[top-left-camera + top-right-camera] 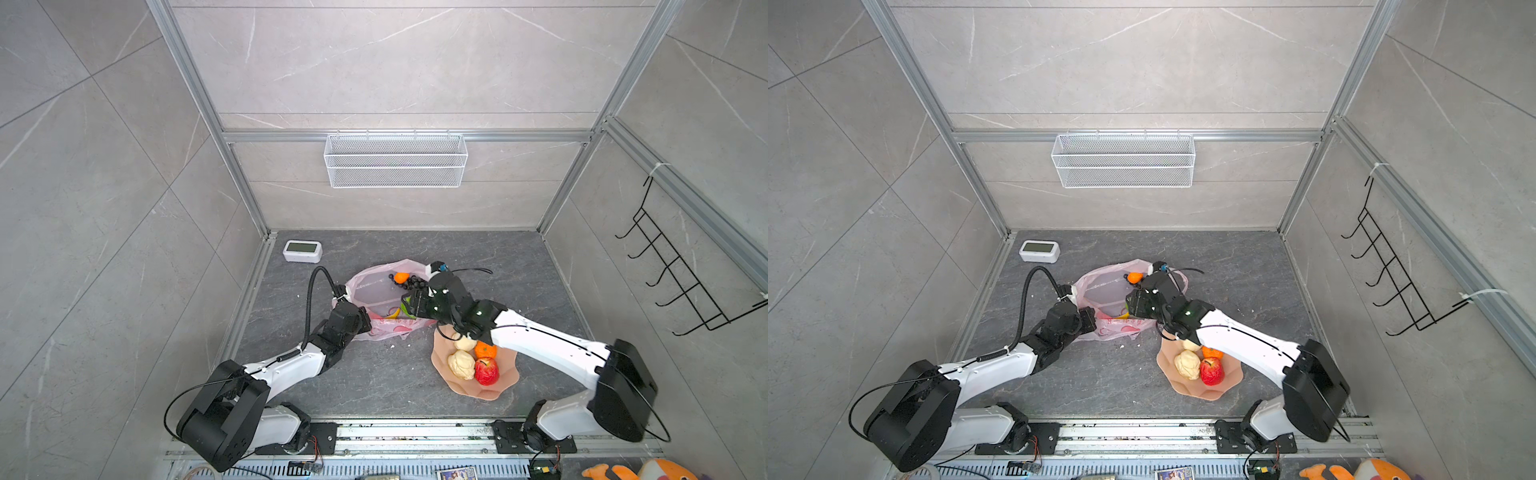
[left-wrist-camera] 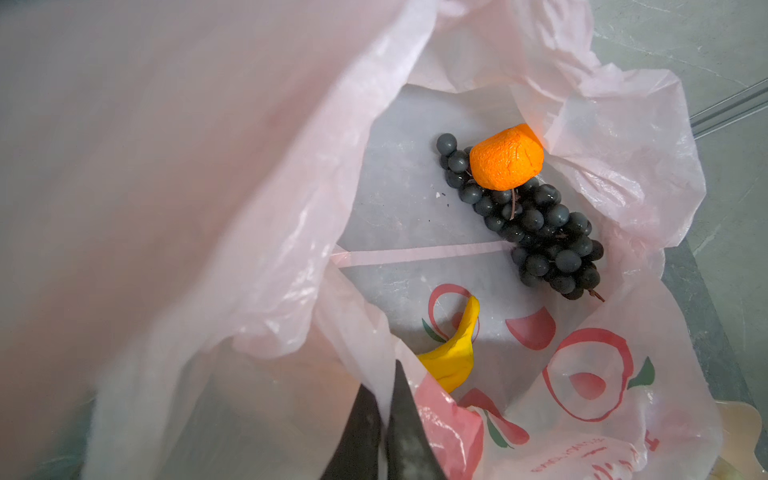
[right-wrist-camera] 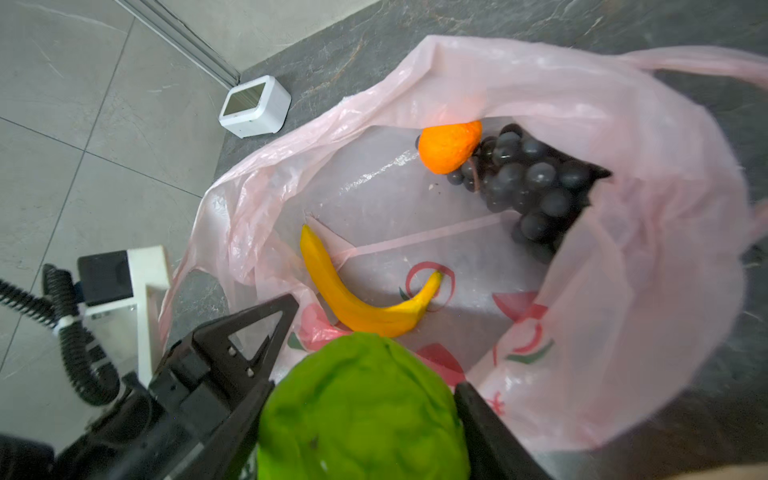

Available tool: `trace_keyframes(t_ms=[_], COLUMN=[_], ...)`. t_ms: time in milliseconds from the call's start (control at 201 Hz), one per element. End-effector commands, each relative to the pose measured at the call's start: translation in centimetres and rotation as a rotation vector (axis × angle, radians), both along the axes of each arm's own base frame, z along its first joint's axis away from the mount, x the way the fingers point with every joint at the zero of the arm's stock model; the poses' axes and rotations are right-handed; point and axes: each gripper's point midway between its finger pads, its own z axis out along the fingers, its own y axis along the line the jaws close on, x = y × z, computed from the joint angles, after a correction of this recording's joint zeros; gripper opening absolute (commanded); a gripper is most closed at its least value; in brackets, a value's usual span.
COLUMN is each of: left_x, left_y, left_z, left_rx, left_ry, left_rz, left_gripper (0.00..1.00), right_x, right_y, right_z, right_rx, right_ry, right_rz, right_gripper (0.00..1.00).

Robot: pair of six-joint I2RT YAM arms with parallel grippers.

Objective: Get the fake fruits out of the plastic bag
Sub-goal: 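Grasp the green fruit with the right gripper and lift it toward the bowl, then lower the green fruit into the peach bowl and open the right gripper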

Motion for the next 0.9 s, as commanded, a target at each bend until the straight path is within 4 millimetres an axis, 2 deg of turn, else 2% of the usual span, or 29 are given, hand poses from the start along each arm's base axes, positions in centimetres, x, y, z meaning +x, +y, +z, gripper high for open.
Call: trace_keyframes(t_ms=[0,209,508,588,762,896], left_x=[0.8,0.8,0.9,0.9,0.9,0.9], left_y=[-0.9,-0.8,-0.8,-0.8,-0.8,-0.9], left_z=[1.6,1.5,1.4,1.4,1.5,1.4], left_rx=[-0.013,-0.008,-0.003,-0.002,-0.002,-0.004], left_ry=[-0.04,-0.039,-0.038,-0.039,-0.04,-0.037], left_rz=[-0.023,-0.021,-0.02,-0.02,-0.021,-0.022], left_gripper=[0.09,0.09,0.09,0.09,0.09,0.09], right_x=[-0.7,-2.6,-4.5,-5.0,-5.9,-6.9], right_y=[-2.1,-4.5,-6.5,-7.9,-12.7,-15.4], right_z=[0.0,-2.3,-3.8,-4.1,-3.2,-2.8], right_rx=[0.039,0.088,0.088,0.075,-0.013,-0.056], right_ry=[-0.031,-0.037,-0.08,-0.076,-0.106,-0.131], right_rz=[-0.077,-0.127,-0.156,-0.195,-0.325,-0.38], right_gripper=[0.53,0.52,0.53,0.53,0.53,0.53])
